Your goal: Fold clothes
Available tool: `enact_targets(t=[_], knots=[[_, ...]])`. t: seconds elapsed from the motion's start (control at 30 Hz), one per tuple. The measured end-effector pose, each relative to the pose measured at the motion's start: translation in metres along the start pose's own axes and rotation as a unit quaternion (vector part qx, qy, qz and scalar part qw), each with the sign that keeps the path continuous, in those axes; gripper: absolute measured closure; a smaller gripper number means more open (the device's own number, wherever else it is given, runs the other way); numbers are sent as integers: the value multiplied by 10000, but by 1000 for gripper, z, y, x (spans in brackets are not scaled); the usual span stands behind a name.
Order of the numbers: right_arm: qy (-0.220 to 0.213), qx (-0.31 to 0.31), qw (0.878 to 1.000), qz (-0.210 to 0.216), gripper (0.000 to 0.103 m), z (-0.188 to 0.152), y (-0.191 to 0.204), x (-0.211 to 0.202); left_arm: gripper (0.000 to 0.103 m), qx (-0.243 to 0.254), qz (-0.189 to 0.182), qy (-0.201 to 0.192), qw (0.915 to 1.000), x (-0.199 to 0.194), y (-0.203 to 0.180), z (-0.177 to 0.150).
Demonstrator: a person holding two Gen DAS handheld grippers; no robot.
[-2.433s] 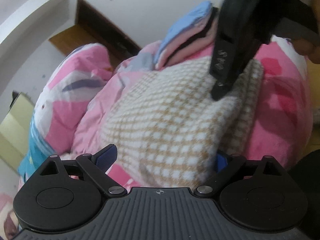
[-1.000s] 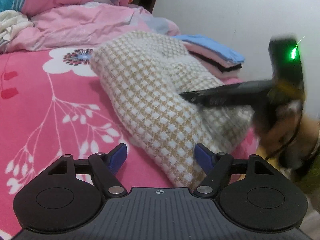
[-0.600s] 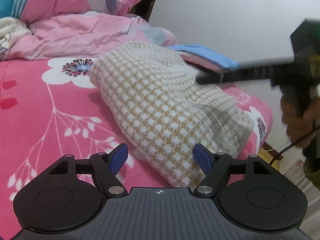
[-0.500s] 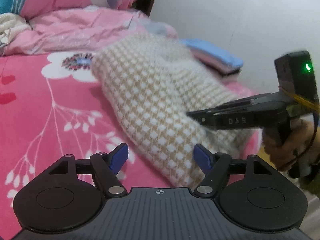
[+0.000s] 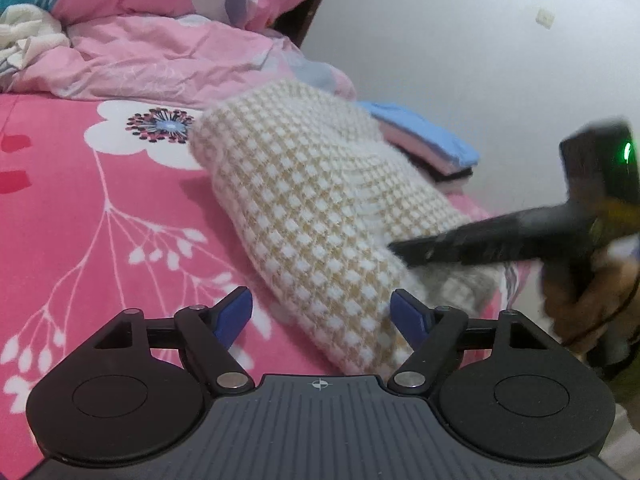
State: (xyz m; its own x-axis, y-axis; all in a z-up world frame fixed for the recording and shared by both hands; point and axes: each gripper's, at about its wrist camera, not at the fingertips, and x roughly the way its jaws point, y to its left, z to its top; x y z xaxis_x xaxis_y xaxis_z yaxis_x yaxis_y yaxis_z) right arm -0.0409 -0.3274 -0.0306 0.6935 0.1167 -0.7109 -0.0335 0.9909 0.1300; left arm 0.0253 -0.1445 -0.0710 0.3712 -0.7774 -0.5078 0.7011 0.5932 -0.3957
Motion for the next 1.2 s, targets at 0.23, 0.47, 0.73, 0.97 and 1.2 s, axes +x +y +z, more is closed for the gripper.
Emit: enact_targets(t=[0.23, 0.47, 0.73, 0.97, 1.2], knots=[[-832, -337, 9960, 13, 99, 85, 7, 11, 23, 92, -4, 183, 9998, 17, 0, 1], [-34, -473, 9983, -348, 103, 80, -8, 119, 23, 96, -31, 256, 9996, 20, 6, -3], [-599, -110, 9970, -483, 103, 139, -25, 87, 23, 160, -72, 207, 9996, 18, 5, -9], [362, 249, 9966, -697, 103, 121, -60, 158, 21, 255, -64, 212, 9994, 21, 4, -9], [-330, -1775, 9832, 262, 102, 149, 27, 102, 21, 195, -56, 221, 9995, 22, 5, -12]])
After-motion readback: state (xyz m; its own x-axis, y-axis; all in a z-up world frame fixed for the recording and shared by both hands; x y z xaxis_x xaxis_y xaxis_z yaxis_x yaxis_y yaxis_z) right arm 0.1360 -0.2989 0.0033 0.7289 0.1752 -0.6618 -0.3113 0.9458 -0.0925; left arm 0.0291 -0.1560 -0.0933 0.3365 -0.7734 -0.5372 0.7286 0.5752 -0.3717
